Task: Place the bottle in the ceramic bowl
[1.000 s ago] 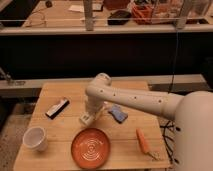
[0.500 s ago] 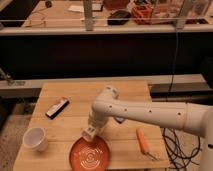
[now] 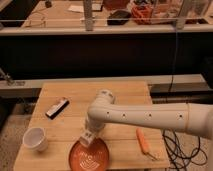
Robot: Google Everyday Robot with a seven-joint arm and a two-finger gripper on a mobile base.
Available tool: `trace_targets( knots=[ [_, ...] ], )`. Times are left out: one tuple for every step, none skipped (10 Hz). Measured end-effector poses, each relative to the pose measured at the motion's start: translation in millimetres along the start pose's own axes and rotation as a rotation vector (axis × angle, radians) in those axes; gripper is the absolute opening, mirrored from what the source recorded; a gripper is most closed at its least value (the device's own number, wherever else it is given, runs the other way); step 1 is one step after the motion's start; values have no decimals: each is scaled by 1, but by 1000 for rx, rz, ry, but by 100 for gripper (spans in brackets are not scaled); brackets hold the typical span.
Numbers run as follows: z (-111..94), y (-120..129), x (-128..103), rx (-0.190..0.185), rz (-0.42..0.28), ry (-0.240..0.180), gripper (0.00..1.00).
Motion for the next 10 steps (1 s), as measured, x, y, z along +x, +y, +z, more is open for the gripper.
trace_targets(
  knots=[
    [-13, -9, -1, 6, -57, 7, 0],
    [-28, -19, -2, 16, -136, 9, 0],
    [-45, -26, -6, 29, -251, -1, 0],
    [-59, -28, -13, 37, -368, -37, 0],
    [-66, -24, -20, 35, -427, -90, 0],
    [-70, -16, -32, 22, -464, -161, 0],
    [-74, -2, -47, 7, -506, -234, 0],
    [-76, 12, -58, 2, -543, -282, 0],
    [-78, 23, -66, 7, -574, -303, 0],
    [-79, 37, -75, 18, -610, -327, 0]
  ],
)
